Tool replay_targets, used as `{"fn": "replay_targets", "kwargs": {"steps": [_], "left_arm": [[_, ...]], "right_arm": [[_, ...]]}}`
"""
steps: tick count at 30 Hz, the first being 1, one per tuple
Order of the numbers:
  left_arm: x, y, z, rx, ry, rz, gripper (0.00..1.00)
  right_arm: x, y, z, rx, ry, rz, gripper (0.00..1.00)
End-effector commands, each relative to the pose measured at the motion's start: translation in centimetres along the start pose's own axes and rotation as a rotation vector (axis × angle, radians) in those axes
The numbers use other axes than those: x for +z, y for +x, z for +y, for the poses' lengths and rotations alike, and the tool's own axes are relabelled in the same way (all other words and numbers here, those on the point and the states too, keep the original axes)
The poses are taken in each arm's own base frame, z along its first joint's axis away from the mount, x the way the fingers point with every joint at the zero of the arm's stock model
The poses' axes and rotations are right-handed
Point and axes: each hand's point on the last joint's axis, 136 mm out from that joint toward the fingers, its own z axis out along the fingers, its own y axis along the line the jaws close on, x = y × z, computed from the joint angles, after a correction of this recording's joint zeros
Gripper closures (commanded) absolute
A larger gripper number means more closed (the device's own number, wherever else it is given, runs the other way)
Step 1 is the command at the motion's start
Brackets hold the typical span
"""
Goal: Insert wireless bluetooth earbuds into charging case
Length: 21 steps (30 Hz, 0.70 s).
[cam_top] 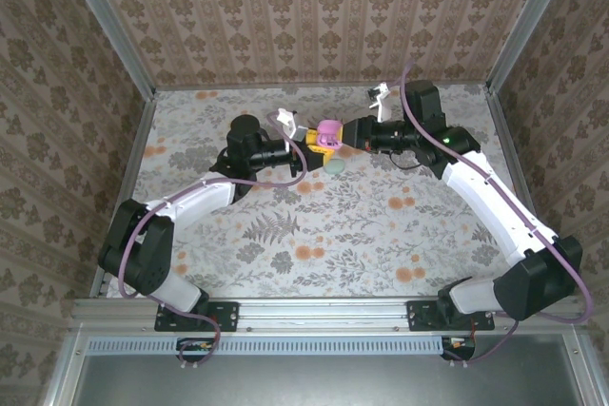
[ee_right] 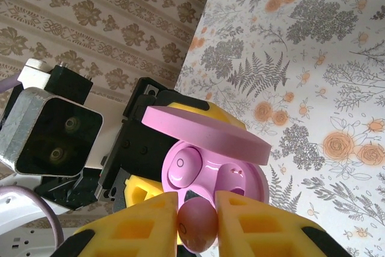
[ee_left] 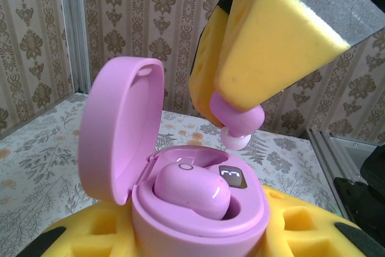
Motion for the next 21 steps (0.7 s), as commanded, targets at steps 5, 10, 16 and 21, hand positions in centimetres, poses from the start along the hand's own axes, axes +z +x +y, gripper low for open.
{"fn": "replay_targets", "kwargs": {"steps": [5,10,16,21], "left_arm": [[0.16,-1.24,-0.14,0.032,0.018,-0.017,0.70],[0.20,-1.30,-0.14,0.035,0.020,-0.016,0.70],[0.15,-1.27,-0.19,0.032,0.019,-0.015,0.70],[0.15,-1.13,-0.16,0.029,0.018,-0.014,0.70]], "right_arm": [[-0.29,-0.93,1.48,-0.046,-0.032,-0.022,0.76],[-0.44,-0.94,1.44,-0.049,-0.026,-0.027,0.76],[-0.51,-1.04,1.43,-0.052,-0.020,-0.030,0.76],[-0.54,-1.19,1.68,-0.056,-0.024,-0.033,0.76]]}}
